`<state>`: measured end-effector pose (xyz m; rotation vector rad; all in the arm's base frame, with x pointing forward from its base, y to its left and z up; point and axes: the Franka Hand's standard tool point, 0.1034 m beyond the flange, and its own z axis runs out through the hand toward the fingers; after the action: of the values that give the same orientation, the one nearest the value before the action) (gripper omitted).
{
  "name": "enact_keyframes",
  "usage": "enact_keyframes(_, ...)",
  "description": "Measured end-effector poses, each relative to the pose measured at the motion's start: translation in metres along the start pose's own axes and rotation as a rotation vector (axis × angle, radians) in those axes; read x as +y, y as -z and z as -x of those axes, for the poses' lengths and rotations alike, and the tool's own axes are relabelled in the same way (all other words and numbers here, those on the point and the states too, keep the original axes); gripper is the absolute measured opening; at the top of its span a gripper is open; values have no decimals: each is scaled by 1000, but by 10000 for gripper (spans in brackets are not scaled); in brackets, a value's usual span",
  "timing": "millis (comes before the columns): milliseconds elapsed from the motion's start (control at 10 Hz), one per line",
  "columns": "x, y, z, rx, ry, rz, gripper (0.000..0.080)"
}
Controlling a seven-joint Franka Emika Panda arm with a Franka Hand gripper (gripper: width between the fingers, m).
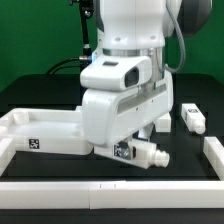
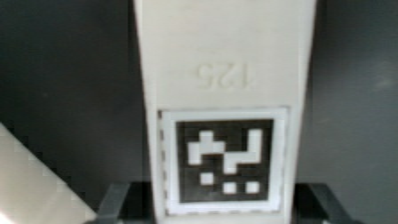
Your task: Assemble desk
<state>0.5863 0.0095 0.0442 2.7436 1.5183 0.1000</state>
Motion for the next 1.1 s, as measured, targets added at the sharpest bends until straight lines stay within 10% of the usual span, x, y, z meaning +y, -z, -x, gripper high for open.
enact_keyframes(600, -2, 0, 4, -3, 69, -4, 284)
enact_keyframes(900, -46, 25, 6, -7, 168, -33, 285)
enact_keyframes(1100, -49, 26, 6, -15, 254, -27, 285)
